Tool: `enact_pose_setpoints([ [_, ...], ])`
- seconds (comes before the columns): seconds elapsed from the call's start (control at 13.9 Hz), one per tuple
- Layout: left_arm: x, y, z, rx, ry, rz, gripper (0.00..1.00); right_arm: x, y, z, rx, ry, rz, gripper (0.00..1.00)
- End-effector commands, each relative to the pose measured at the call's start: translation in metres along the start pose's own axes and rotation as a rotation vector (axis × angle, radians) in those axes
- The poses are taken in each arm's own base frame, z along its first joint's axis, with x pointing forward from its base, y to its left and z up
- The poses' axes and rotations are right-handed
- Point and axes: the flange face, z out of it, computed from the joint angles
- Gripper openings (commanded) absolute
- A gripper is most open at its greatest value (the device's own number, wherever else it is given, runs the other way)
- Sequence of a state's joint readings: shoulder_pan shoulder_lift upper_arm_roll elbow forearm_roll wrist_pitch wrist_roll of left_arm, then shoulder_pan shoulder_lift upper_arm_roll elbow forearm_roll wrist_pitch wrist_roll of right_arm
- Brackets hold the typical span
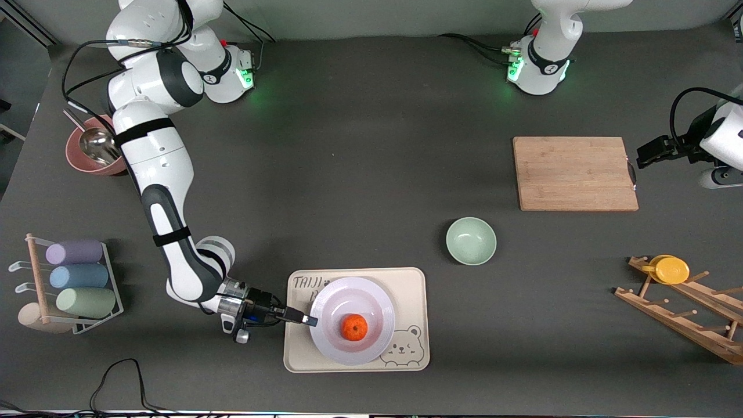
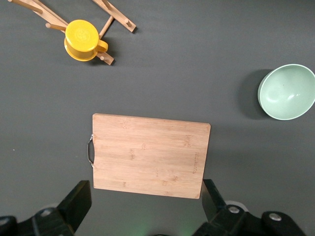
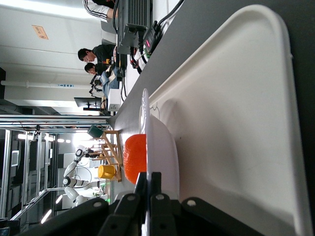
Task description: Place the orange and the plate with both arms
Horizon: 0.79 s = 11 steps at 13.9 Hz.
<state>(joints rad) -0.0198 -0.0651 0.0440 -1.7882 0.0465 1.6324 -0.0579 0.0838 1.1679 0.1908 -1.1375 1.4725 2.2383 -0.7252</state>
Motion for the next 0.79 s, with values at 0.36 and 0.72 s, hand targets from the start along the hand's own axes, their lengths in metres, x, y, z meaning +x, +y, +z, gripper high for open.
enact_pose_setpoints([
  [0.36,0.0007,-0.0003,-0.0045,-0.011,0.038,0.009,1.00,0.0016,-0.0091,-0.0016,-0.022,0.000,0.012,0.29],
  [0.72,0.0007,-0.0020,-0.0037,-0.009,0.036,0.008,1.00,0.0031,-0.0058,-0.0070,-0.045,-0.011,-0.003,0.45],
])
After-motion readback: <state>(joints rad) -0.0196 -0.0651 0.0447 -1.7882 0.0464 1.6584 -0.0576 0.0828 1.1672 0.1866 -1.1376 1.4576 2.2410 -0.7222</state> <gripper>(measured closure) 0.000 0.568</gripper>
